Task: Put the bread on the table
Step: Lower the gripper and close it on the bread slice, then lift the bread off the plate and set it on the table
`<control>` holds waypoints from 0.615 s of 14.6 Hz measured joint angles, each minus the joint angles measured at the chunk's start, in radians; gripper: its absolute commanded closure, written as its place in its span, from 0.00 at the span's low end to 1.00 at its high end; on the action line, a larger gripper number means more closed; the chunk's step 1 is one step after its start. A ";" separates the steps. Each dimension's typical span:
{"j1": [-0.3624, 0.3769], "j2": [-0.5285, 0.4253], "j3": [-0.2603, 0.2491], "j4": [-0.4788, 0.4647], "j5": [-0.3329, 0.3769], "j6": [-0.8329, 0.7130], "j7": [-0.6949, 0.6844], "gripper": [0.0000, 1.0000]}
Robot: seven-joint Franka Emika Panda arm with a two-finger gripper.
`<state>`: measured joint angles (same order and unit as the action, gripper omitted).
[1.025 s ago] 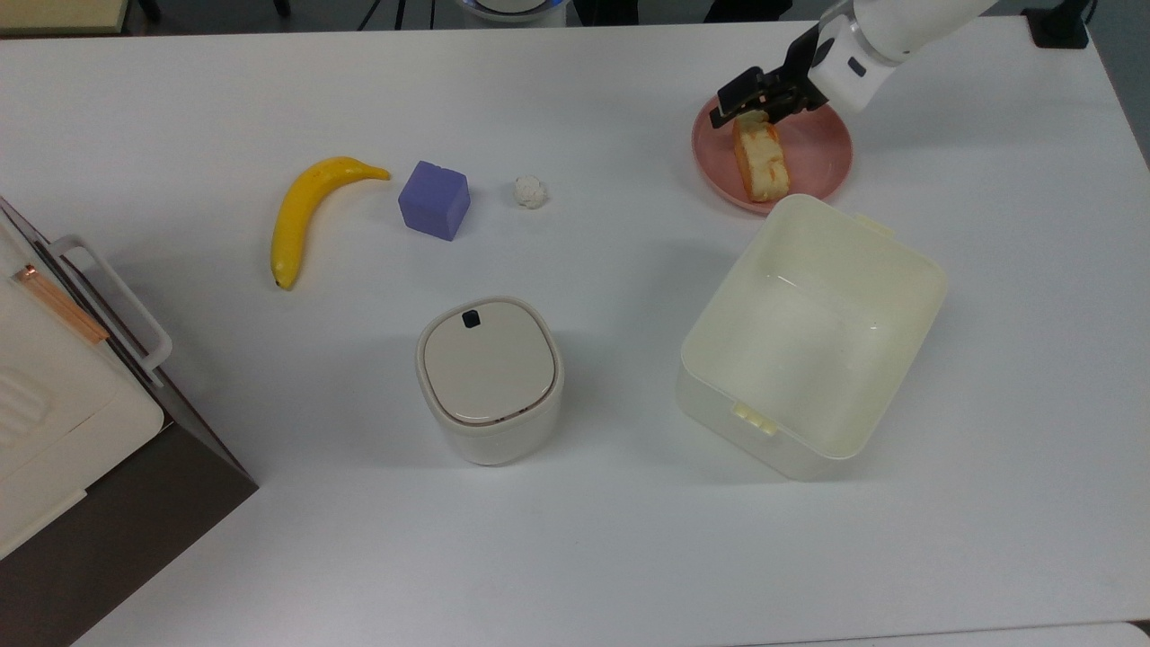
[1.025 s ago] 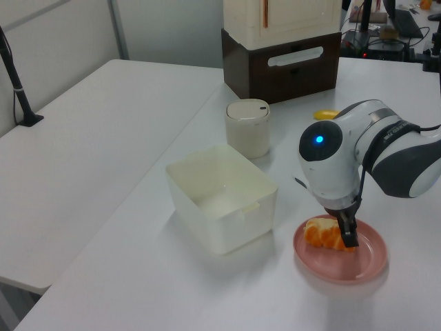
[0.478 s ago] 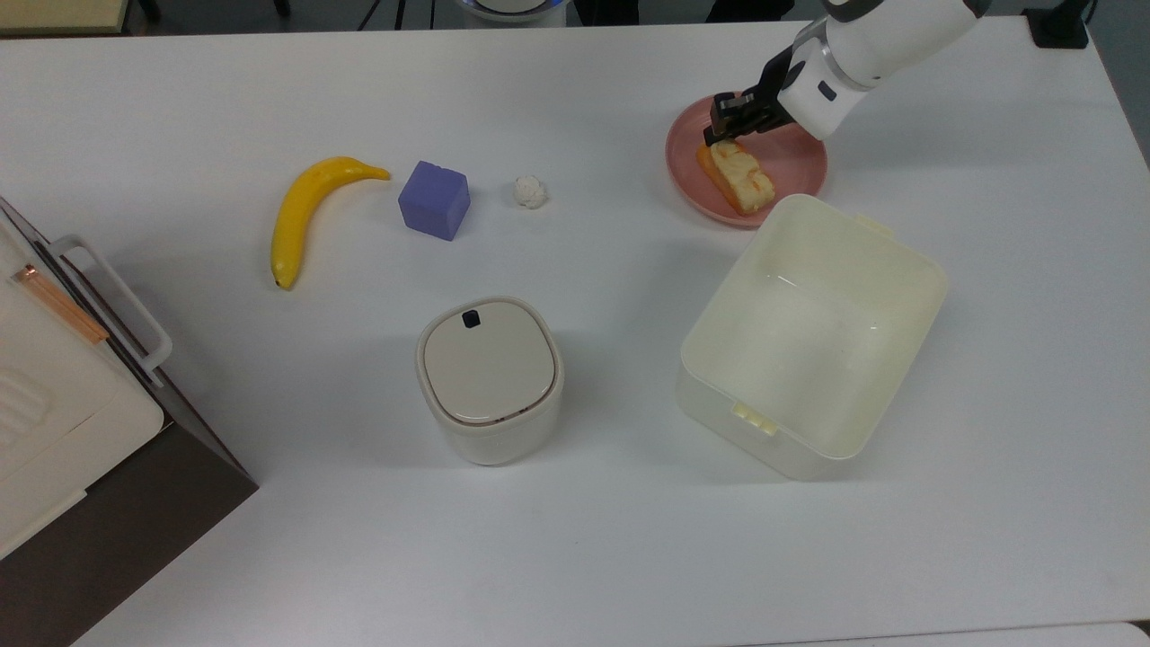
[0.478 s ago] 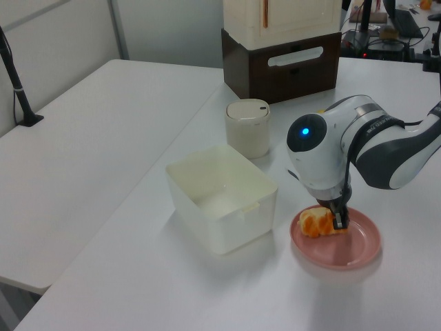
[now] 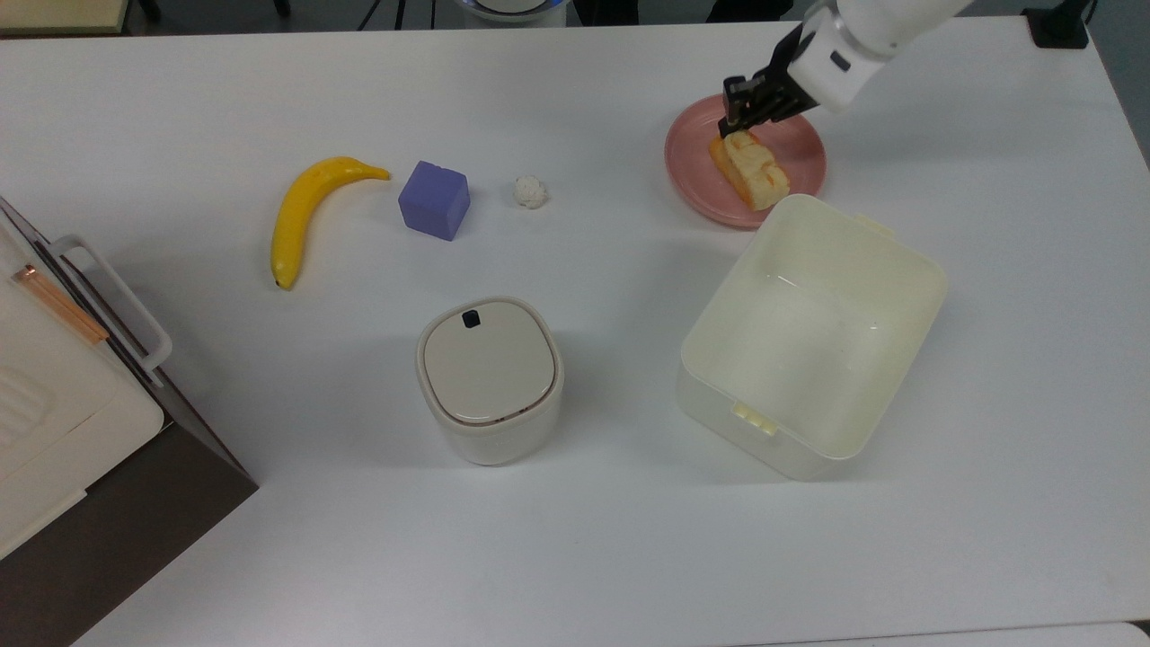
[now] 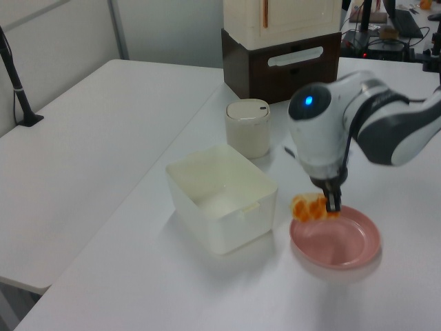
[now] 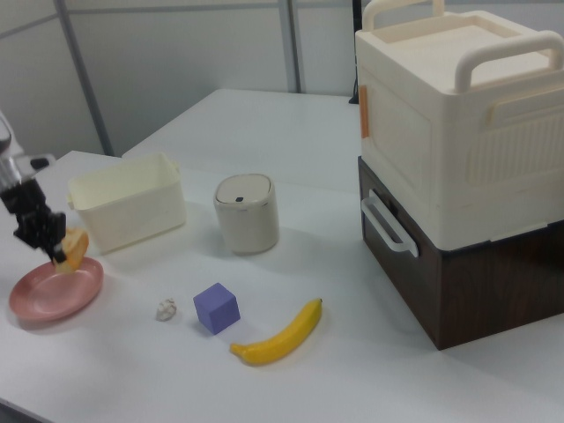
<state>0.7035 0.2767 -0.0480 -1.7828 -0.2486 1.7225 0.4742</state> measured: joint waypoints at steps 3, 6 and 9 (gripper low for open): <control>-0.077 -0.083 -0.002 0.007 0.000 0.000 -0.009 1.00; -0.187 -0.103 -0.004 0.006 0.000 0.000 -0.042 1.00; -0.287 -0.087 -0.005 -0.007 0.000 0.000 -0.093 1.00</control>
<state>0.4161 0.1897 -0.0531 -1.7901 -0.2486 1.7224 0.3813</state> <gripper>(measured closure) 0.907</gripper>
